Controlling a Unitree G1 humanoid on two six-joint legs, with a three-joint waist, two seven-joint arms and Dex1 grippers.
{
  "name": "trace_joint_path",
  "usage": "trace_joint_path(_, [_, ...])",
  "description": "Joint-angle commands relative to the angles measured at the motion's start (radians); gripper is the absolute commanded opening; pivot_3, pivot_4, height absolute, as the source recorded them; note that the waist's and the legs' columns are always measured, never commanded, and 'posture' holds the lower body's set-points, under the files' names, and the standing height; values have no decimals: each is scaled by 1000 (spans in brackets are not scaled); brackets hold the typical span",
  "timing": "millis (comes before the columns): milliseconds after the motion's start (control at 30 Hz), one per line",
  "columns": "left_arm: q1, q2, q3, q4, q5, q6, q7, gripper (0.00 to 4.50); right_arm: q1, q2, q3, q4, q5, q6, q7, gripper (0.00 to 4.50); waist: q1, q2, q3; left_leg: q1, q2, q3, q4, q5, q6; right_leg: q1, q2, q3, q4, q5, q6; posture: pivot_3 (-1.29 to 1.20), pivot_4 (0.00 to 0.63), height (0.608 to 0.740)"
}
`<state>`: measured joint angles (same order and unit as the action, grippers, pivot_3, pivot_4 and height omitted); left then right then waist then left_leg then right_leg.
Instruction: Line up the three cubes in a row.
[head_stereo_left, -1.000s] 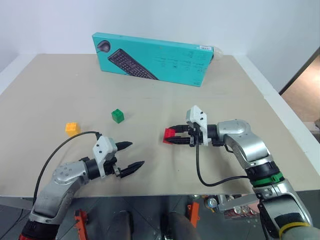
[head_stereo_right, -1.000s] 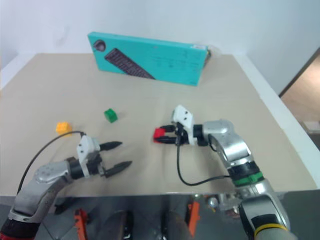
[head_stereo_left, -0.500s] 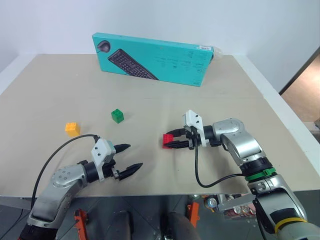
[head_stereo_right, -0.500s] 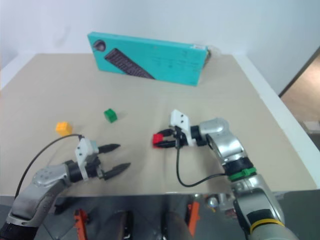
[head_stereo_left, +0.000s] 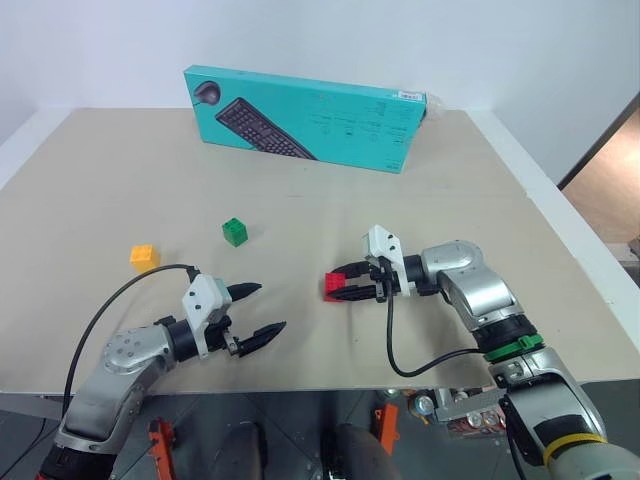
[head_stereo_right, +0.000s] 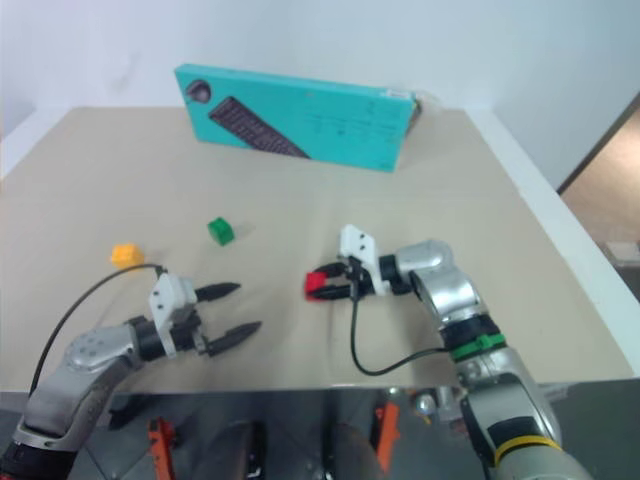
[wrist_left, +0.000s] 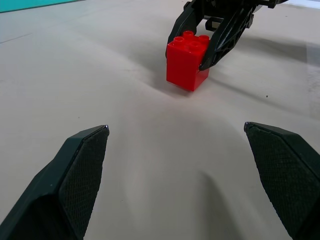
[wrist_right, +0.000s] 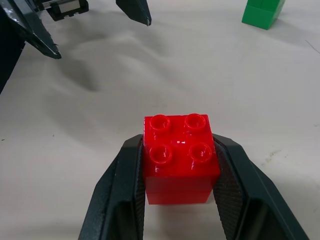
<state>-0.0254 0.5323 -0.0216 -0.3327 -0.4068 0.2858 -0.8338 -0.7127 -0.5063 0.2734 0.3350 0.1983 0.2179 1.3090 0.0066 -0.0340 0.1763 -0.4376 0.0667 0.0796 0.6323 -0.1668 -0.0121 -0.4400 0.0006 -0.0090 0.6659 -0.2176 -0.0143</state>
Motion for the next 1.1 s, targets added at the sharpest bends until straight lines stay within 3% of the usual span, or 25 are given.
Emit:
trace_joint_path(33, [-14, 5, 15, -19, 0, -16, 4, 4500, -29, -1, -23, -3, 15, -4, 23, 2316, 0, 0, 0, 0, 0, 0, 0, 0, 0, 0, 0, 0, 0, 0, 0, 0, 150, 740])
trace_joint_path(233, [-17, 2, 14, -16, 4, -15, 8, 4500, -18, -9, -32, -29, 24, -18, 37, 4344, 0, 0, 0, 0, 0, 0, 0, 0, 0, 0, 0, 0, 0, 0, 0, 0, 150, 740])
trace_joint_path(267, [-19, -1, 14, -15, 4, -14, 10, 4500, -14, -10, -36, -41, 29, -17, 37, 4436, 0, 0, 0, 0, 0, 0, 0, 0, 0, 0, 0, 0, 0, 0, 0, 0, 150, 740])
trace_joint_path(533, [-31, -24, 49, -7, -8, 11, 76, 4500, 23, -11, -127, -246, 122, 103, -65, 4436, 1, 0, 0, 0, 0, 0, 0, 0, 0, 0, -1, 0, 0, 2, 3, 0, 150, 740])
trace_joint_path(733, [-112, -111, 152, 58, 22, -13, 268, 4500, 104, 10, -223, -462, 228, 246, -219, 4436, 1, 0, 0, 0, 1, -1, 0, 0, 0, 0, -3, -1, 0, 2, 3, 0, 150, 740])
trace_joint_path(933, [-211, -132, 174, 161, 77, -20, 365, 4500, 189, 28, -237, -567, 205, 223, -355, 4436, 1, 0, 0, 0, -1, 0, 0, 0, 0, 1, -3, -1, 0, 2, 4, 0, 150, 740])
trace_joint_path(1100, [-310, -105, 161, 313, 96, -34, 330, 4500, 213, 22, -223, -575, 169, 177, -414, 4436, 1, 0, 0, 0, -1, 0, 1, 0, 0, 1, -1, -1, 0, 3, 5, 0, 150, 740])
